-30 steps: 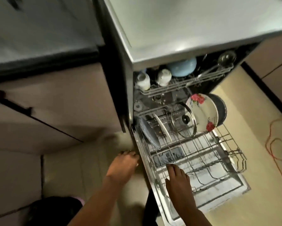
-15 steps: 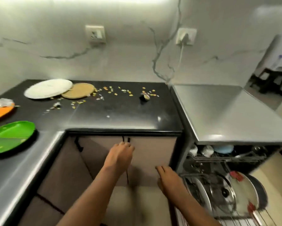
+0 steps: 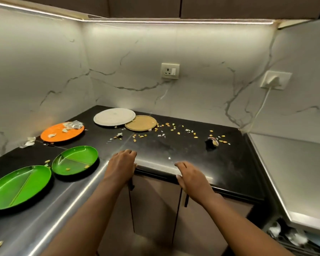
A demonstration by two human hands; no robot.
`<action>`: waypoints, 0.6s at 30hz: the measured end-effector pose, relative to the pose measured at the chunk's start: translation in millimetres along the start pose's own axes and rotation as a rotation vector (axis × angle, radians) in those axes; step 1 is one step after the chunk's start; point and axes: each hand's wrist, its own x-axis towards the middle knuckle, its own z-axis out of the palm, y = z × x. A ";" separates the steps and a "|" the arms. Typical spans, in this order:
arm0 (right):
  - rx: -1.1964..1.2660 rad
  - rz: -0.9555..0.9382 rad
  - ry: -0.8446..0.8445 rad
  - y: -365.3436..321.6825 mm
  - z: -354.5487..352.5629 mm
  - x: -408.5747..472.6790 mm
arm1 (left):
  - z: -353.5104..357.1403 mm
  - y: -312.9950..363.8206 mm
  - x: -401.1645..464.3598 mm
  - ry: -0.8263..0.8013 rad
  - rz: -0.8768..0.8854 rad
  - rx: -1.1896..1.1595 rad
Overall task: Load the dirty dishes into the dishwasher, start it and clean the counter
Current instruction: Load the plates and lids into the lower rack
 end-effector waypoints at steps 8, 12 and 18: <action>0.083 -0.074 -0.011 47.7 62.7 123.4 | 57.8 -35.6 95.4 -0.130 -0.142 0.045; 0.117 -0.095 -0.074 73.2 93.3 178.0 | 83.4 -44.2 134.3 -0.192 -0.238 0.016; 0.126 -0.138 -0.125 100.3 119.3 246.4 | 118.1 -70.4 192.4 -0.323 -0.369 -0.014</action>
